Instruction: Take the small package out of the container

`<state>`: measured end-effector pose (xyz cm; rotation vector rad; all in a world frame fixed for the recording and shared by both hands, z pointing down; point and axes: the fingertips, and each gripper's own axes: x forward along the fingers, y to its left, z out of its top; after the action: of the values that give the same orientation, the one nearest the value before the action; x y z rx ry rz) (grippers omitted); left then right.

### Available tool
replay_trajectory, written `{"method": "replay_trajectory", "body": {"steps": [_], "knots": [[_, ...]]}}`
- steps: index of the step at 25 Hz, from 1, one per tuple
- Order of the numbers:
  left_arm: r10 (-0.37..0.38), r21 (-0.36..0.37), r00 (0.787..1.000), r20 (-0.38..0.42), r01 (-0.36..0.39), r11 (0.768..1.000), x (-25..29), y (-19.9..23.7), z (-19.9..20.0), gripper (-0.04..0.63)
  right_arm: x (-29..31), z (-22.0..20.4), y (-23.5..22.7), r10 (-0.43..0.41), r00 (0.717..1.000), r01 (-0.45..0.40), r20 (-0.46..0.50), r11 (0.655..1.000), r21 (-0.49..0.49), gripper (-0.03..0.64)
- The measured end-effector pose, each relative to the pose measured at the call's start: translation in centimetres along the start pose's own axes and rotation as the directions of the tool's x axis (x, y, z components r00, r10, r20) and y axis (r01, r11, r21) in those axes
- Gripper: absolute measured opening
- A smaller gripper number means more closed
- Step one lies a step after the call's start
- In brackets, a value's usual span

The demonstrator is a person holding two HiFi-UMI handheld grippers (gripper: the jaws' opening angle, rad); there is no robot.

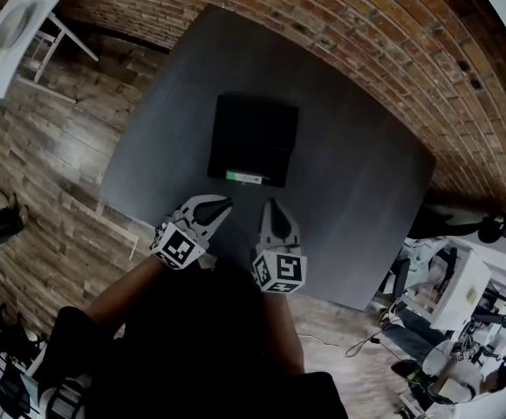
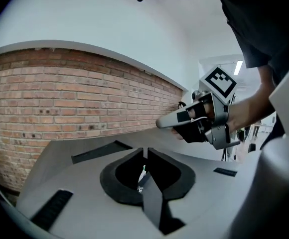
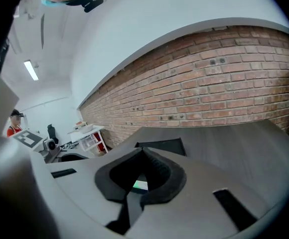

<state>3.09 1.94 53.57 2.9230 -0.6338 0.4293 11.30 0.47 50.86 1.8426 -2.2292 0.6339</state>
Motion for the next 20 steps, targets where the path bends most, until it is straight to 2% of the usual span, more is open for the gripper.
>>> {"method": "replay_trajectory", "body": {"steps": [4,8,13,16,17,19,20], "knots": [[0.021,0.088,0.999,-0.029,-0.018,0.996,1.0,-0.7,-0.9,0.051,-0.5,0.2,-0.2,0.036,0.999,-0.036,0.011,0.999,-0.004,0.025],[0.021,0.101,0.998,-0.062,-0.014,0.995,2.4,-0.5,-1.9,0.051,-0.5,-0.2,-1.0,0.051,0.999,-0.051,0.010,0.999,0.006,0.025],[0.065,0.138,0.990,-0.125,-0.048,0.989,3.3,1.0,-3.7,0.051,-0.1,-0.7,-1.4,0.076,0.997,-0.076,-0.002,0.997,0.016,0.025],[0.066,0.151,0.983,-0.170,-0.041,0.988,4.0,2.0,-4.9,0.055,0.4,-1.0,-1.6,0.089,0.996,-0.089,-0.019,0.996,0.009,0.025],[0.059,0.150,0.980,-0.188,-0.031,0.988,4.3,2.2,-5.4,0.070,0.6,-1.1,-1.7,0.093,0.995,-0.093,-0.024,0.996,0.007,0.025],[0.043,0.145,0.974,-0.221,-0.010,0.989,4.8,2.6,-6.3,0.149,1.0,-1.2,-1.8,0.100,0.994,-0.100,-0.034,0.995,0.003,0.025],[0.036,0.146,0.972,-0.233,-0.001,0.989,5.1,2.8,-6.7,0.156,1.2,-1.3,-2.0,0.102,0.994,-0.102,-0.039,0.995,0.003,0.025]]}}
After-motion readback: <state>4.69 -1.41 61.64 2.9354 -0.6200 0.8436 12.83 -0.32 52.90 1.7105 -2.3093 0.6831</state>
